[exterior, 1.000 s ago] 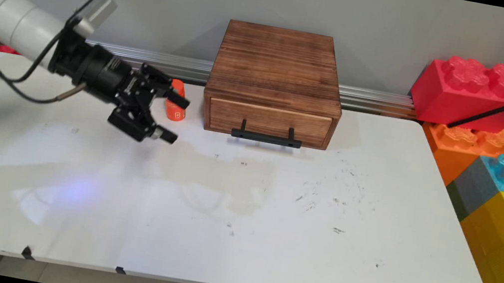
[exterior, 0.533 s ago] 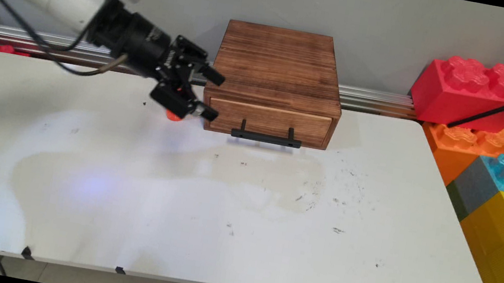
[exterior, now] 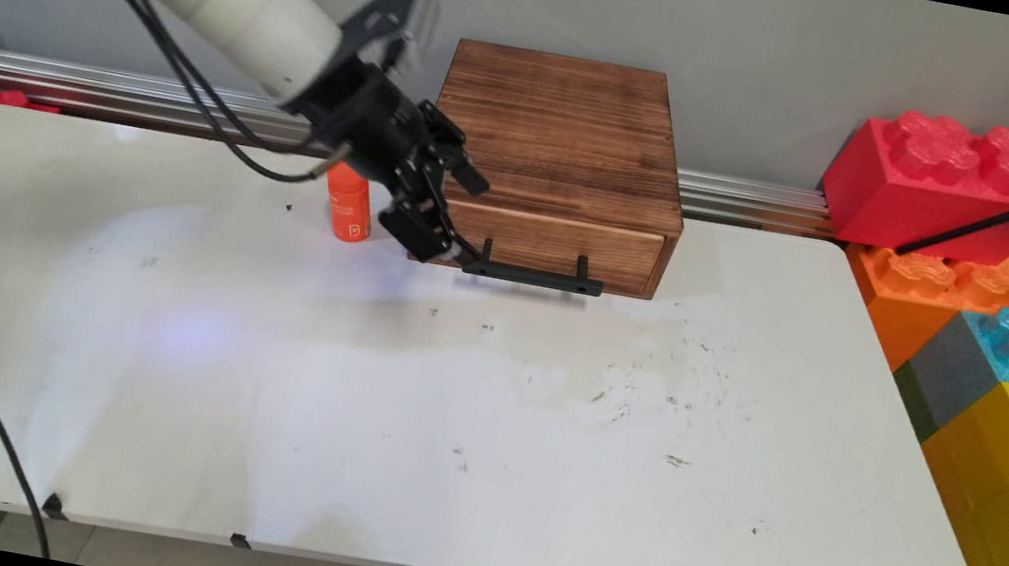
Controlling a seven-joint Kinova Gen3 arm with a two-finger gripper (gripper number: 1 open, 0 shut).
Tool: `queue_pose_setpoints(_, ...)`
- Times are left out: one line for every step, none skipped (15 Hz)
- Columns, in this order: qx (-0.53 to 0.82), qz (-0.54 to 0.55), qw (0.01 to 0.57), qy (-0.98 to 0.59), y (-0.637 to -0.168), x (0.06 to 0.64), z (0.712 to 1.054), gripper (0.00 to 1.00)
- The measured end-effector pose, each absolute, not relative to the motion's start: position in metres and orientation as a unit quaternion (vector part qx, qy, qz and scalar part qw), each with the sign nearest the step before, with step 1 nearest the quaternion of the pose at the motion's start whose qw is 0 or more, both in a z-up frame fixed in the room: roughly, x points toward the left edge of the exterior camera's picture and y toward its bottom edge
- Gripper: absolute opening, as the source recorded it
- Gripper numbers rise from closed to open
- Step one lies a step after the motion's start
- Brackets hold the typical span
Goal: Open the drawer
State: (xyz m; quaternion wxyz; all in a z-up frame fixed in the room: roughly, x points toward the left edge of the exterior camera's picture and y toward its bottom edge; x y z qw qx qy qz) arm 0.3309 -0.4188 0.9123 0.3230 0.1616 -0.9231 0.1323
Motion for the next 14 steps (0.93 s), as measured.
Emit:
queue_pose_setpoints(0.160,0.132,0.309,-0.928,-0.424,0.324,0.906,1.00)
queue_pose_setpoints(0.159,0.133,0.298,-0.932,-0.428,0.318,0.900,1.00)
queue_pose_setpoints(0.158,0.133,0.291,-0.934,-0.431,0.314,0.896,1.00)
queue_pose_setpoints(0.156,0.134,0.281,-0.937,-0.436,0.309,0.891,1.00)
queue_pose_setpoints(0.154,0.135,0.270,-0.941,-0.441,0.303,0.884,1.00)
queue_pose_setpoints(0.152,0.137,0.260,-0.944,-0.447,0.298,0.878,1.00)
queue_pose_setpoints(0.150,0.139,0.253,-0.946,-0.451,0.294,0.873,1.00)
queue_pose_setpoints(0.149,0.140,0.248,-0.947,-0.454,0.291,0.869,1.00)
queue_pose_setpoints(0.148,0.143,0.241,-0.948,-0.459,0.288,0.865,1.00)
queue_pose_setpoints(0.146,0.145,0.234,-0.950,-0.463,0.284,0.860,1.00)
queue_pose_setpoints(0.145,0.147,0.228,-0.952,-0.468,0.280,0.856,1.00)
queue_pose_setpoints(0.144,0.148,0.222,-0.953,-0.472,0.276,0.851,1.00)
queue_pose_setpoints(0.144,0.149,0.218,-0.954,-0.475,0.273,0.847,1.00)
queue_pose_setpoints(0.143,0.150,0.215,-0.954,-0.477,0.271,0.845,1.00)
